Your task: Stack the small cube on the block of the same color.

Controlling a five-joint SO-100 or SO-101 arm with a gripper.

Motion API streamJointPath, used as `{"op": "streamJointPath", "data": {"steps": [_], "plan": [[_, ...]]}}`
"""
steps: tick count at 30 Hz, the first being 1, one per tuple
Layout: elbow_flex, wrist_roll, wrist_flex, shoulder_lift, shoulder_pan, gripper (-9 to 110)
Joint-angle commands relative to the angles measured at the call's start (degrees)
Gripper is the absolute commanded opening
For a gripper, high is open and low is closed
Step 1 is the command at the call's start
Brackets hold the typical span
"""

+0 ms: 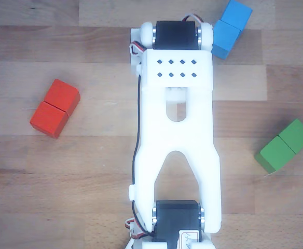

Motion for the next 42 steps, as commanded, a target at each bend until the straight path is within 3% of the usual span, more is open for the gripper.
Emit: {"op": "streamJointPath", "data": {"steps": [1, 14, 42], "plan": [[-13.6, -0.5, 2.3, -2.9, 4.3, 17], [-35.4, -13.2, 2.3, -20.3, 13.2, 17], [-37.1, -14.0, -3.4, -32.1, 15.1, 17]]}}
